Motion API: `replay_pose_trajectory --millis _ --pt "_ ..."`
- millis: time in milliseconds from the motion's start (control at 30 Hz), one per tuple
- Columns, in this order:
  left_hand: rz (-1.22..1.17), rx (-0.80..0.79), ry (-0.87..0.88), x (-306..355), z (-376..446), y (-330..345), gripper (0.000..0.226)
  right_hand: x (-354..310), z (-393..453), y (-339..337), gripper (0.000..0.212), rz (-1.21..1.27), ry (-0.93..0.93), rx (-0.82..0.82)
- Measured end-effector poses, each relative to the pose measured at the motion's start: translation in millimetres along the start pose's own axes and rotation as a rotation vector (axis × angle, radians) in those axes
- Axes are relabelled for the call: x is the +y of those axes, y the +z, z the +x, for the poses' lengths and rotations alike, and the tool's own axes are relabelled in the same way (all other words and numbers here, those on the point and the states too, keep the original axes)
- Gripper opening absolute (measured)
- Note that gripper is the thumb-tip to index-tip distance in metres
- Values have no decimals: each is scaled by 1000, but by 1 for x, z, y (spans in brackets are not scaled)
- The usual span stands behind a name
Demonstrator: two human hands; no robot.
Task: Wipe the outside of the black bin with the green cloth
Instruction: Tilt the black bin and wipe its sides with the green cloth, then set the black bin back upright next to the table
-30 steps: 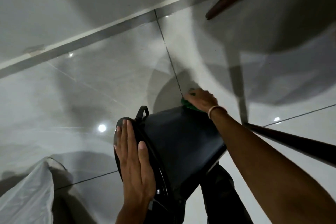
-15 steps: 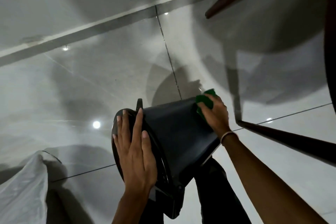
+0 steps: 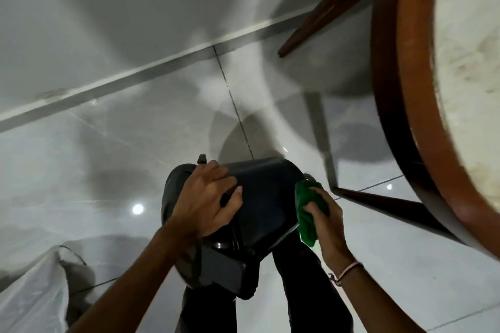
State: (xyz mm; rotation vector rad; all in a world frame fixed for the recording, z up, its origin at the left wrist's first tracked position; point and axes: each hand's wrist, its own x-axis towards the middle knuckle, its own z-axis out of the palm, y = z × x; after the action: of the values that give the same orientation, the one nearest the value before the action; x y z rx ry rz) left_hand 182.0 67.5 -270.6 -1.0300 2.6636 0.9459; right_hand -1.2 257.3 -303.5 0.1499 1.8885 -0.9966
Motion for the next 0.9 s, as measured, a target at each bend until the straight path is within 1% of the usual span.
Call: replay_pose_trajectory --millis 33,67,133,200,233,300,367,400,500,567,633,667,733,767,800,867,900 --pt "5 -30 2 3 10 -3 42 -13 1 2 40 120 29 4" --pt "-7 -55 -36 6 20 -7 44 -30 0 7 35 216 38 -18" --pt "-48 -83 -196 9 37 -14 48 -63 -10 20 33 415 43 -116" --pt "-84 -33 -346 9 53 -25 46 -95 -20 30 36 617 46 -225" --pt "-102 12 -405 9 62 -34 45 -113 -20 33 38 681 42 -261" --pt "-134 80 -503 5 79 -47 48 -141 -20 38 38 779 42 -300" --pt "-139 137 -572 2 98 -61 56 -166 -18 41 31 852 49 -315" --pt "-133 156 -599 0 110 -67 60 -176 -17 43 32 890 43 -326" --pt "-101 165 -676 -11 143 -76 66 -189 -16 55 43 931 58 -415" --pt "-48 170 -669 -17 161 -76 63 -195 -19 63 46 973 73 -472" --pt "18 175 -632 -25 174 -73 61 -203 -23 66 43 972 49 -510" --pt "41 173 -620 -29 179 -72 60 -209 -26 67 43 941 25 -494" --pt "27 176 -609 -36 186 -71 56 -221 -33 66 55 846 -45 -431" --pt "6 174 -597 -38 187 -73 54 -227 -37 64 59 766 -113 -373" --pt "-8 169 -571 -35 187 -76 51 -235 -43 60 59 690 -212 -307" --pt "-3 186 -498 -26 180 -84 48 -254 -58 49 57 483 -499 -176" --pt "14 207 -439 -15 175 -92 48 -266 -66 39 56 339 -646 -86"
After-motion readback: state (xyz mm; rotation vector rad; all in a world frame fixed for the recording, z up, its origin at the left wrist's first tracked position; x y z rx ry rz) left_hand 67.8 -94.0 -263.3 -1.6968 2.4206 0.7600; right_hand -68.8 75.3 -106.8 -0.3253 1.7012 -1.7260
